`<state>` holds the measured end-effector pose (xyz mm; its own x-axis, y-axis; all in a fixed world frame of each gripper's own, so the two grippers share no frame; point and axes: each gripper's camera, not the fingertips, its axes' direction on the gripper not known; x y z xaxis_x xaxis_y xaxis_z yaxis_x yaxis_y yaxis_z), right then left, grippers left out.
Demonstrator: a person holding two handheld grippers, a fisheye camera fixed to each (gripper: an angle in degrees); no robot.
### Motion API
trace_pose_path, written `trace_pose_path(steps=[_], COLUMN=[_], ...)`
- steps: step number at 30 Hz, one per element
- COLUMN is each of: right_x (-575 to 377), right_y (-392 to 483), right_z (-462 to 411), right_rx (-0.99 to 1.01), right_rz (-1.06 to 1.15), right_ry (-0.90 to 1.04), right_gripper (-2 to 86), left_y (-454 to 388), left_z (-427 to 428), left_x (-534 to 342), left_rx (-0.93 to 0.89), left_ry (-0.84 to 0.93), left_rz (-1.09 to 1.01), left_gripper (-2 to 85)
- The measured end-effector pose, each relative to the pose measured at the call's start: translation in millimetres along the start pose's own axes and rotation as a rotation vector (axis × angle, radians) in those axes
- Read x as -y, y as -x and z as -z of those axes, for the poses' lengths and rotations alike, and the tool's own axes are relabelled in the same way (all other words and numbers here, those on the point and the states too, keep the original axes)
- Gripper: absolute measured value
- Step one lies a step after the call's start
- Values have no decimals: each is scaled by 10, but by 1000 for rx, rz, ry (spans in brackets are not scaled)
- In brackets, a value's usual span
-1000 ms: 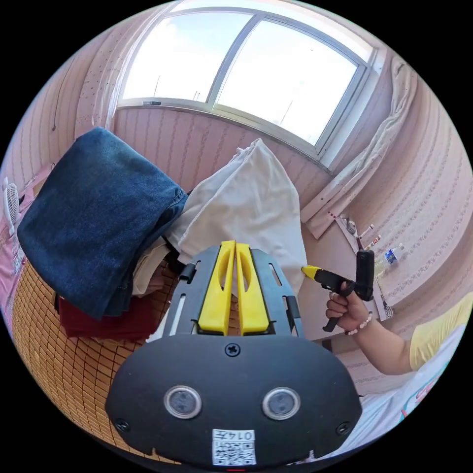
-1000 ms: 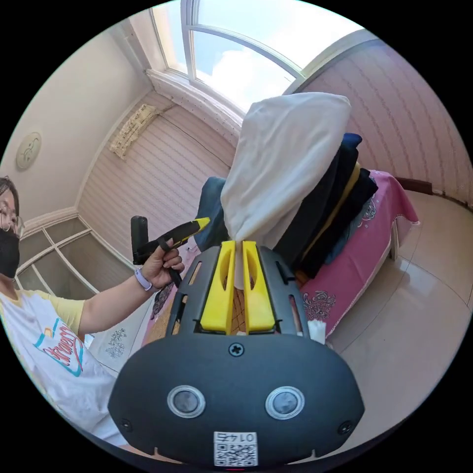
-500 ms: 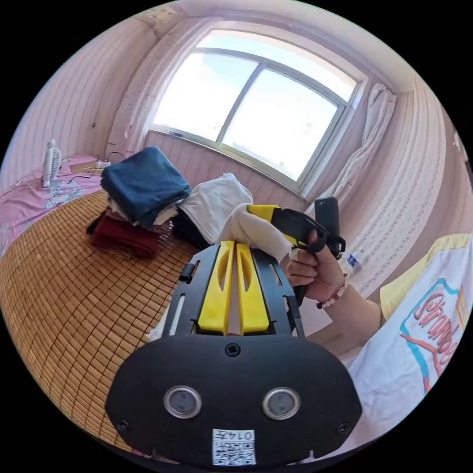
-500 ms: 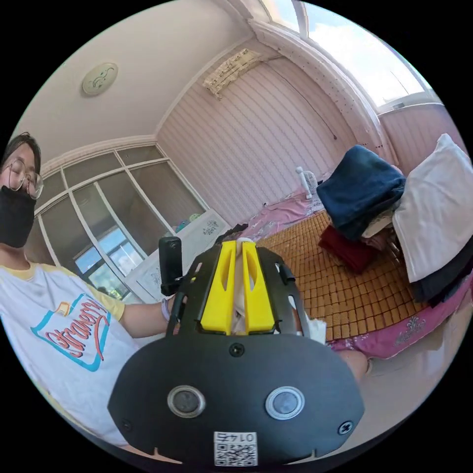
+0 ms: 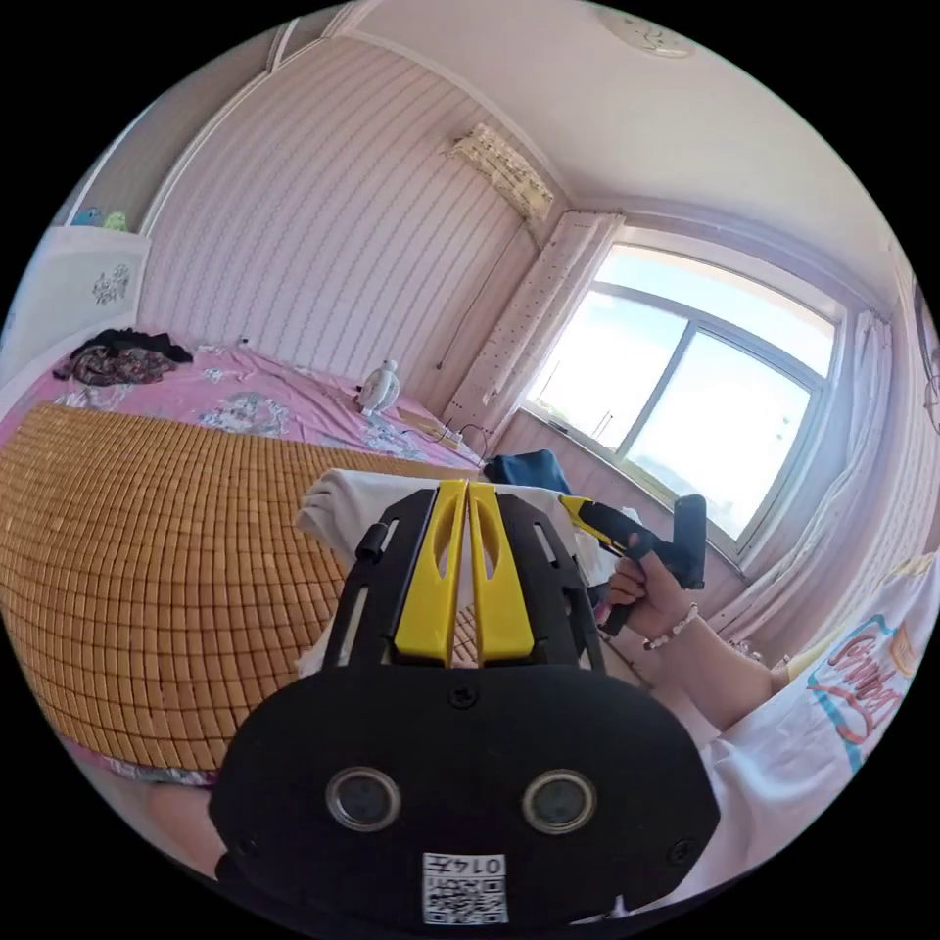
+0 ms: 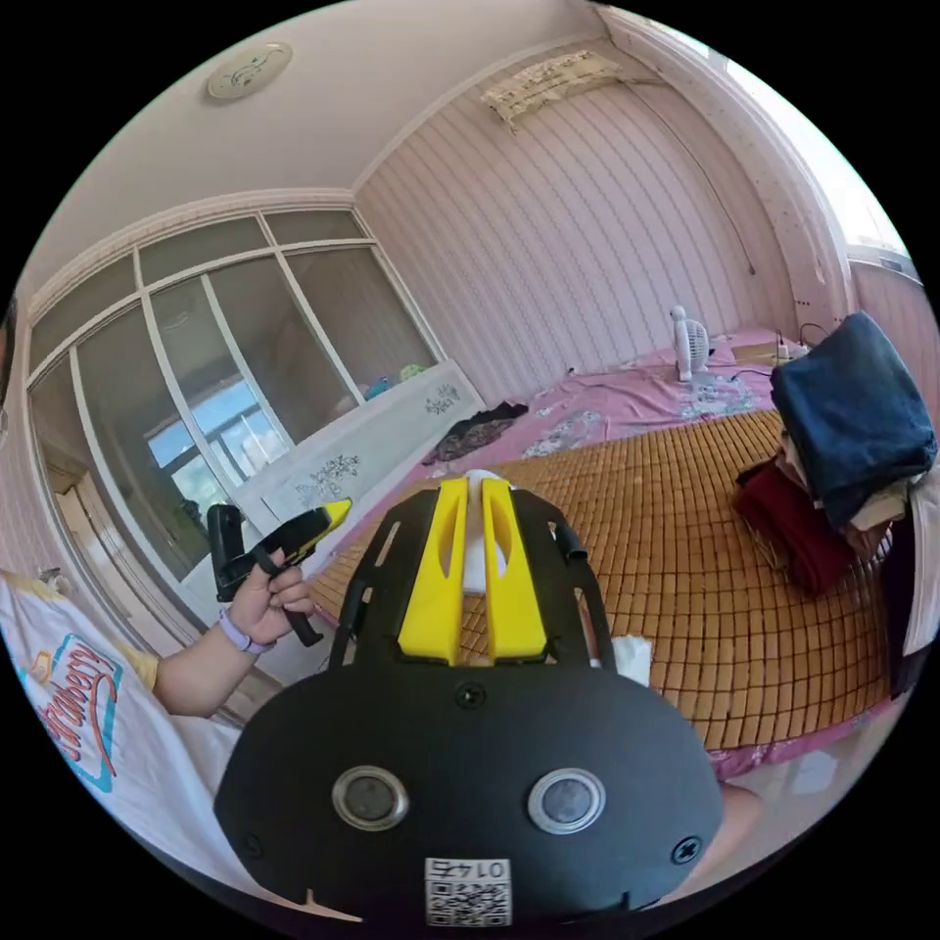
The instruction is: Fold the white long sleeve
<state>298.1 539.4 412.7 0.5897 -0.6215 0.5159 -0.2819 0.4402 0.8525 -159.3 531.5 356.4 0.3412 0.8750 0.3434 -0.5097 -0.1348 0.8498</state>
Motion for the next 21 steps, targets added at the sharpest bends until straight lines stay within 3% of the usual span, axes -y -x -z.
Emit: trace_pose_path(steps=[4,8,17,21], right_x=[-578,-868,-1299,-1536], right_y=[-568,-575,285,465], right_z=[-492,-894,-2908,-3525], right_rx=[-217,-272,-133,-287], right_rz=[-165,-152,272,492], right_ry=[279,422,934,1075], right_gripper=[23,52,122,28], left_y=[799,1343,1674,1741], left_z=[7,-98,-420,-239], left_x=[-586,-1130,-1462,-1400], left_rx=[97,140,196,228], left_ry=[194,366,586,535], left_rz=[204,365,387,410], left_gripper=[-10,-10,-9,-5])
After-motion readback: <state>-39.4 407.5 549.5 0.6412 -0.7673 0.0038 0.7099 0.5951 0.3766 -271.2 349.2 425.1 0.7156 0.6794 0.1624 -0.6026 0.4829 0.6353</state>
